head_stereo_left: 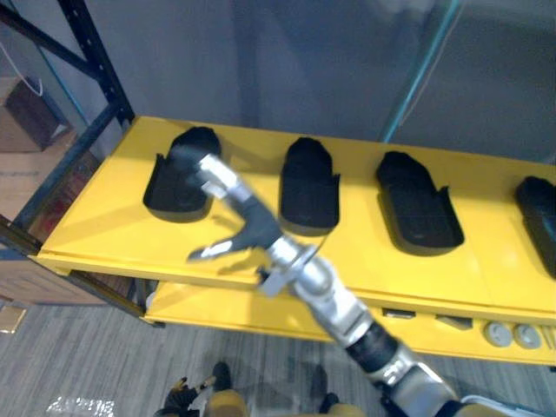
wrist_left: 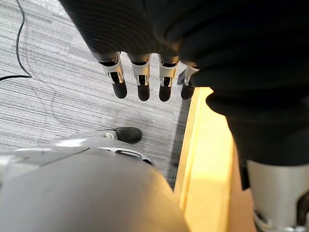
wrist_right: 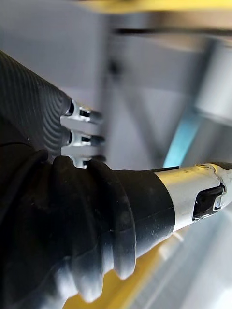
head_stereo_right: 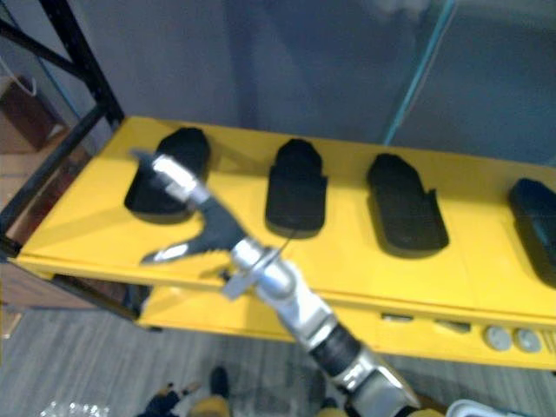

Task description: Walk over and take plastic housings, then place them on the shelf

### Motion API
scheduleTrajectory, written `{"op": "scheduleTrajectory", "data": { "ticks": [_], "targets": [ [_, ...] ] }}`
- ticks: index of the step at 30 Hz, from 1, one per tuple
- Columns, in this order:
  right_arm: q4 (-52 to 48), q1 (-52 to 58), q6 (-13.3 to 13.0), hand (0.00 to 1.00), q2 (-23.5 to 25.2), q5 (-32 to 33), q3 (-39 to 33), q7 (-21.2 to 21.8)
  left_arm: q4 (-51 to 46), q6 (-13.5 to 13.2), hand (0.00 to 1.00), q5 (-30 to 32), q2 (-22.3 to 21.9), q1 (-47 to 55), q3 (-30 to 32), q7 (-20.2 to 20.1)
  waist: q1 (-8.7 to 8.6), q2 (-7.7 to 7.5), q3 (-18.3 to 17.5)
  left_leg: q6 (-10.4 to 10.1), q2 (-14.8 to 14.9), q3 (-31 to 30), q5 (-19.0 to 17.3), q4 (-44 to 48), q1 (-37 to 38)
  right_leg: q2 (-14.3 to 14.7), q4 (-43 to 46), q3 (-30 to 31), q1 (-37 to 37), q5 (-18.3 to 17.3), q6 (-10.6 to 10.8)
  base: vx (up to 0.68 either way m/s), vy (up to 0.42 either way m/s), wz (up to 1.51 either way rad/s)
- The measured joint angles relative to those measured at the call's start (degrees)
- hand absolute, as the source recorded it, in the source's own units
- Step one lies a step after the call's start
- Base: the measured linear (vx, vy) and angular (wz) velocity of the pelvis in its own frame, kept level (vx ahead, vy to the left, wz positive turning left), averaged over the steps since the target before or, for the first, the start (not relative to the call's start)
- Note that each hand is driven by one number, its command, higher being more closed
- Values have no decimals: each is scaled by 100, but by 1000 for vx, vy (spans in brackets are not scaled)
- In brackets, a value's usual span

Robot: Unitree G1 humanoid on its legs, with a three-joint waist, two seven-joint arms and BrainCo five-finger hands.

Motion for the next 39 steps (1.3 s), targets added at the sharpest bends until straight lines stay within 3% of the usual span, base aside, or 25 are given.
{"op": "scheduleTrajectory", "data": {
  "ticks": [2, 4, 8, 10, 14, 15, 18, 20, 22, 24, 28, 34, 39],
  "targets": [
    [-182, -211, 322, 0, -638, -14, -1276, -147, 82, 52, 0, 145, -6, 30, 223, -42, -58, -102, -63, -7, 24, 137, -4, -2, 121, 29, -100, 124, 72, 87, -15, 0, -7, -37],
    [-552, -221, 579, 0, -1600, 264, -2857, -254, 203, 78, 0, 230, -36, 92, 496, -143, -241, -154, -171, -65, 66, 352, -51, -8, 274, 59, -144, 345, 59, 127, -23, -12, -6, -46],
    [-878, 114, 916, 0, -2741, 756, -4580, -375, 517, 212, 0, 450, -127, 281, 943, -271, -700, -59, -581, -154, 231, 812, -118, -12, 347, 212, -186, 811, -224, 134, -93, 13, -33, -69],
    [-781, 1033, 1028, 0, -3116, 1344, -5643, -406, 653, 232, 0, 454, -180, 327, 1193, -289, -932, 34, -815, -234, 360, 1117, -155, -13, 463, 343, -196, 1103, -341, 132, -101, 45, -45, -65],
    [-91, 2873, 1067, 0, -2928, 1744, -6683, -492, 787, 222, 0, 443, -234, 370, 1398, -405, -1368, 121, -1055, -328, 476, 1436, -217, -13, 556, 455, -181, 1390, -483, 111, -130, 26, -28, -49],
    [205, 3393, 1036, 0, -2629, 1714, -6916, -678, 781, 201, 0, 444, -240, 362, 1512, -442, -1513, 143, -1072, -360, 489, 1536, -242, -13, 561, 476, -152, 1458, -542, 111, -130, 3, 2, -40],
    [1028, 4400, 762, 0, -1456, 1745, -7211, -1166, 738, 180, 0, 431, -236, 402, 1685, -449, -1663, 136, -1069, -392, 529, 1720, -267, -12, 646, 508, -90, 1641, -616, 112, -130, 12, 12, -31],
    [1363, 5068, 331, 0, -237, 1775, -7280, -1189, 663, 180, 0, 424, -260, 444, 1702, -460, -1795, 157, -1060, -391, 531, 1745, -276, -12, 670, 507, -81, 1662, -606, 117, -131, 1, 11, -11],
    [1569, 5282, 215, 0, 261, 1561, -7165, -1200, 547, 182, 0, 424, -290, 487, 1698, -466, -1783, 169, -1052, -369, 514, 1873, -324, -9, 767, 487, -82, 1660, -561, 125, -132, -12, 18, -12],
    [1953, 5338, 136, 0, 325, 1542, -6882, -1135, 425, 188, 0, 421, -334, 494, 1698, -463, -1760, 187, -1034, -352, 466, 1883, -344, -10, 834, 450, -85, 1635, -482, 123, -130, -18, 18, 1],
    [2488, 5288, 90, 0, 351, 1584, -6268, -757, 258, 223, 0, 418, -504, 365, 1658, -435, -1413, 198, -1019, -325, 356, 1882, -356, -11, 817, 303, -109, 1484, -400, 113, -118, -11, 33, 18],
    [3181, 4968, -22, 0, 531, 1617, -5378, -427, 289, 462, 0, 440, -510, 451, 1655, -326, -1126, 190, -914, -286, 228, 1852, -352, -11, 723, 94, -165, 1202, -287, 60, -46, 36, 33, 27],
    [3712, 4798, -36, 0, 664, 1437, -4881, -384, 344, 534, 0, 447, -474, 478, 1647, -215, -1087, 169, -838, -190, 86, 1641, -431, -11, 701, -43, -197, 1016, -135, -28, -49, 95, 46, 22]
  ]
}}
